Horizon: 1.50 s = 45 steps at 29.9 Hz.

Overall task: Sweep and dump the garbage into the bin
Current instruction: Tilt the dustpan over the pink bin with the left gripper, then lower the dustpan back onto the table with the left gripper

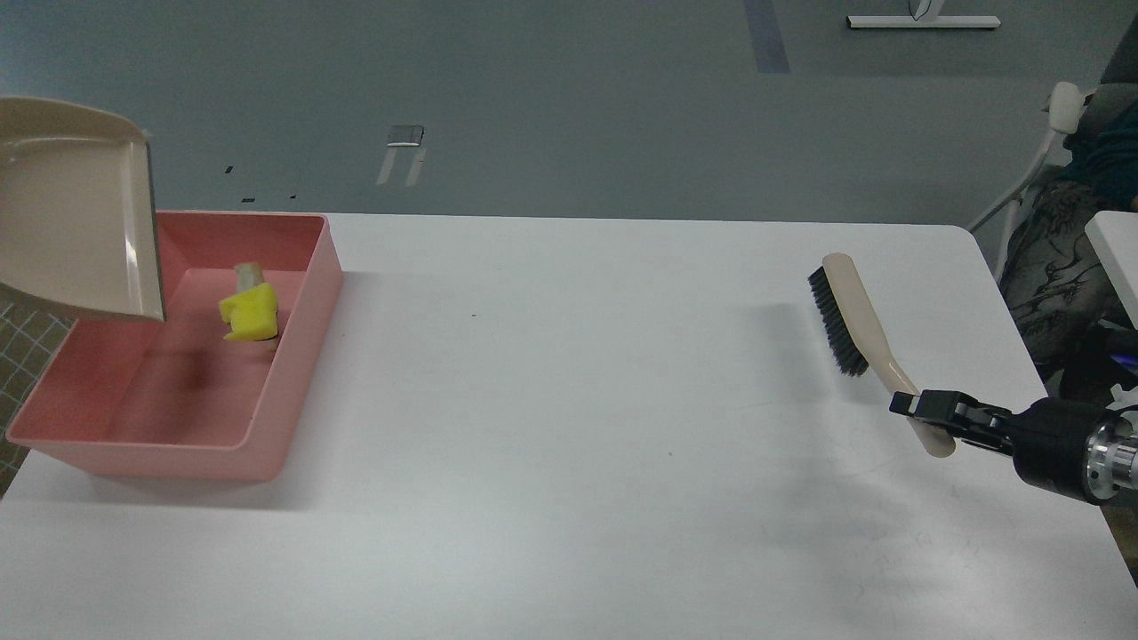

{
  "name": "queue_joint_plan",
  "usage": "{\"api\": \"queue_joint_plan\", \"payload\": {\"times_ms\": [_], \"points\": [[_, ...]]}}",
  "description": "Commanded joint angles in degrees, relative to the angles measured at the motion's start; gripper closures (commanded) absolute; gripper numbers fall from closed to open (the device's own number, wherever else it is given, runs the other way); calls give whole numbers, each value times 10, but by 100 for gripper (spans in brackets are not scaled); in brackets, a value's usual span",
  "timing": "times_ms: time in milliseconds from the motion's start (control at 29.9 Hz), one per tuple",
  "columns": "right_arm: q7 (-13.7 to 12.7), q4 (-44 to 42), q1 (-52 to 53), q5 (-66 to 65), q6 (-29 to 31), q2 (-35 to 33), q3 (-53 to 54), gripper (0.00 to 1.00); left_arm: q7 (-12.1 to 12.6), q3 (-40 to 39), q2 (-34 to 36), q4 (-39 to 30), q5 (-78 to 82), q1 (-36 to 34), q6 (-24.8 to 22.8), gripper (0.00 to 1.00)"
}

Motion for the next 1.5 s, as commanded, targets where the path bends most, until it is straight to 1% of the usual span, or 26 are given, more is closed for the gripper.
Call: {"api": "queue_joint_plan", "payload": {"times_ms": [0, 100, 200, 301, 367, 401, 434, 501, 534, 568, 601, 668, 701, 735, 835, 868, 902, 969, 1002, 1069, 1136, 1169, 1236, 1303, 1369, 1470], "points": [[0, -1, 0, 0, 0, 4, 2, 100, -16, 1, 1, 24, 1, -4, 10, 100], [0, 0, 0, 0, 0, 6, 4, 100, -16, -1, 4, 27, 0, -10, 23, 100], [0, 0, 0, 0, 0, 6, 4, 100, -12, -10, 21, 24, -12, -13, 24, 100], [0, 0, 0, 0, 0, 6, 4, 100, -10, -19, 42, 20, -46, -34, 13, 100], [0, 0, 0, 0, 0, 6, 4, 100, -3, -18, 53, 15, -85, -73, -23, 100], [0, 1, 0, 0, 0, 6, 4, 100, 4, -18, 54, 10, -91, -84, -37, 100], [0, 2, 0, 0, 0, 6, 4, 100, 24, -18, 52, -3, -97, -106, -59, 100], [0, 3, 0, 0, 0, 6, 4, 100, 47, -18, 49, -19, -100, -128, -77, 100], [0, 3, 0, 0, 0, 6, 3, 100, 68, -16, 44, -34, -101, -150, -90, 100], [0, 3, 0, 0, 0, 6, 3, 100, 83, -13, 41, -52, -101, -166, -98, 100], [0, 3, -1, 0, 0, 6, 2, 100, 89, -13, 37, -63, -101, -173, -102, 100], [0, 3, -1, 0, 0, 6, 1, 100, 113, -11, 21, -109, -100, -183, -110, 100], [0, 3, -1, 0, 0, 6, 1, 100, 113, -11, 21, -109, -100, -183, -110, 100], [0, 2, -1, 0, 0, 6, 1, 100, 126, -2, 2, -135, -100, -184, -109, 100], [0, 3, -1, 0, 0, 6, 3, 100, 146, 46, -72, -189, -91, -203, -104, 100], [0, 4, -1, 0, 0, 7, 4, 100, 150, 58, -86, -196, -90, -211, -102, 100], [0, 4, -1, 0, -1, 7, 4, 100, 158, 90, -116, -204, -90, -228, -93, 100], [0, 4, -1, 0, -1, 8, 4, 100, 166, 125, -148, -205, -90, -245, -77, 100], [0, 4, -1, -1, -1, 8, 3, 100, 172, 161, -175, -203, -90, -256, -57, 100], [0, 3, -2, -1, -1, 8, 3, 100, 172, 216, -209, -197, -89, -269, -24, 100], [0, 3, -1, -1, -1, 14, 2, 100, 170, 291, -253, -189, -88, -290, 21, 100], [0, 3, -1, -1, -1, 14, 2, 100, 170, 292, -254, -189, -88, -290, 21, 100], [0, 2, -1, -1, -1, 14, 1, 100, 167, 352, -303, -165, -88, -319, 70, 100], [0, 2, -1, -1, -1, 14, -1, 100, 166, 379, -341, -137, -88, -331, 99, 100], [0, 2, -2, -1, -1, 15, -1, 100, 164, 388, -369, -114, -82, -338, 113, 100], [0, 2, -2, -1, -1, 15, -1, 100, 159, 393, -429, -49, -23, -347, 127, 100]]}}
